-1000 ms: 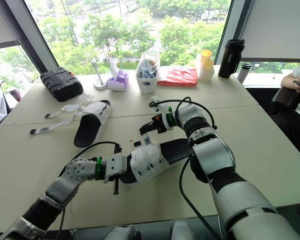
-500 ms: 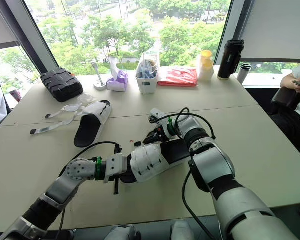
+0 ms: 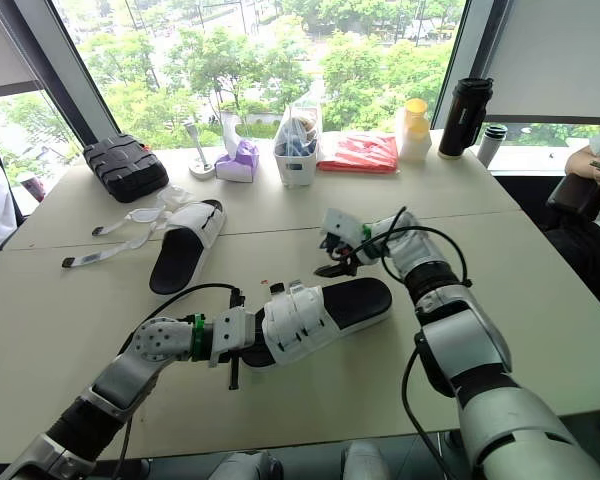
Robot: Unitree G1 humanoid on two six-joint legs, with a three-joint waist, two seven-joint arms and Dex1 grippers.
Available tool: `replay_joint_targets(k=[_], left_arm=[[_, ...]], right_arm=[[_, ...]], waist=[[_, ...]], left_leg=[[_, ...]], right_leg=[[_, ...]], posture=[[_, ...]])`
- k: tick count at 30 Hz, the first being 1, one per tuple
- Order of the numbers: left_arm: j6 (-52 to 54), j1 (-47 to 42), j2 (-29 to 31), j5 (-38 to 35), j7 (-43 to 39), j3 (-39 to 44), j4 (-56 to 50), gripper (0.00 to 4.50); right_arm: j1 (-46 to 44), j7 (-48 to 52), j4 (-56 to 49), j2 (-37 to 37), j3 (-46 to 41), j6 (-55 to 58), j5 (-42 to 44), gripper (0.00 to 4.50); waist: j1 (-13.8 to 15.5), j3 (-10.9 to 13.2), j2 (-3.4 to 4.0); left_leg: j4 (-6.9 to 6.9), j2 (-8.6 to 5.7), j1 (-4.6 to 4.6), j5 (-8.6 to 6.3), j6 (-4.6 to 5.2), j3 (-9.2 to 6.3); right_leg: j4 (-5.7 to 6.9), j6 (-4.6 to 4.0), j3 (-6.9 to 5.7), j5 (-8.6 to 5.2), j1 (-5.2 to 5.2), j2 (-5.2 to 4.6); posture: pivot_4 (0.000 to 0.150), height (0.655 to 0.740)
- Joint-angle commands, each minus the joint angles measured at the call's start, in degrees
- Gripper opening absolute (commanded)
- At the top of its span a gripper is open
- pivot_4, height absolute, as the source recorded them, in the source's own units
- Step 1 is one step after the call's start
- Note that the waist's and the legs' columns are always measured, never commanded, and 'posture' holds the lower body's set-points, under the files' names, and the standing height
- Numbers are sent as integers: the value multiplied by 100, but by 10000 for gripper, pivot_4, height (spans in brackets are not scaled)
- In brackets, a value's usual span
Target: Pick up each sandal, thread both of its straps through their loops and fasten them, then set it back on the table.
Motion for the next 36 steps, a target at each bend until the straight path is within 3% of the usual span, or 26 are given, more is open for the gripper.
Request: replay_joint_targets(k=[1, 5, 11, 20, 24, 31, 36], left_arm=[[372, 410, 195, 672, -230, -657, 770, 0], [299, 337, 252, 586, -281, -530, 753, 0], [424, 460, 535, -57, -485, 0, 18, 0], [1314, 973, 1237, -1390, -563, 1211, -1544, 0], [2282, 1184, 1446, -2445, -431, 1992, -2289, 0], [3204, 1462, 1593, -3406, -117, 3049, -2694, 0], [3519, 1337, 1542, -3662, 109, 3324, -2700, 0]], right_arm=[[601, 321, -1535, -427, -292, -331, 455, 33896], [1377, 259, -2631, -866, -359, -880, 505, 33896], [1924, -115, -3092, -1060, -359, -2172, 445, 33896], [2214, -572, -3021, -1343, -20, -4331, 100, 33896], [2238, -856, -2821, -1323, 177, -5259, -85, 44143], [1937, -1708, -2233, -1114, 427, -6974, -785, 44143], [1607, -2451, -1732, -662, 545, -7864, -1520, 44143]], waist=[[3, -6, -9], [1, -7, -15], [-44, 20, -35], [-34, 92, -65], [0, 171, -87], [-38, 215, -94], [-36, 219, -97]], left_leg=[[-8, 1, 5, 0, 0, 1], [-25, 9, 10, 0, 0, 2], [-28, 17, 7, 1, 0, 14], [-60, 23, -47, 1, -1, 27], [-46, 19, -105, 18, -30, 27], [-50, 18, -101, 33, -57, 32], [-50, 17, -96, 41, -71, 35]], right_leg=[[-3, 1, 0, -1, 3, 0], [-12, 11, -2, -8, 8, 0], [-10, 11, 8, -8, -7, 5], [-8, -11, 19, -16, -86, 6], [0, -19, 19, -7, -142, 2], [0, -20, 19, -7, -140, 3], [7, -24, 19, -4, -141, 11]], posture=[[1500, 7400], [1500, 7400], [1500, 7400], [1500, 7400], [1500, 7400], [1500, 7400], [1500, 7400]])
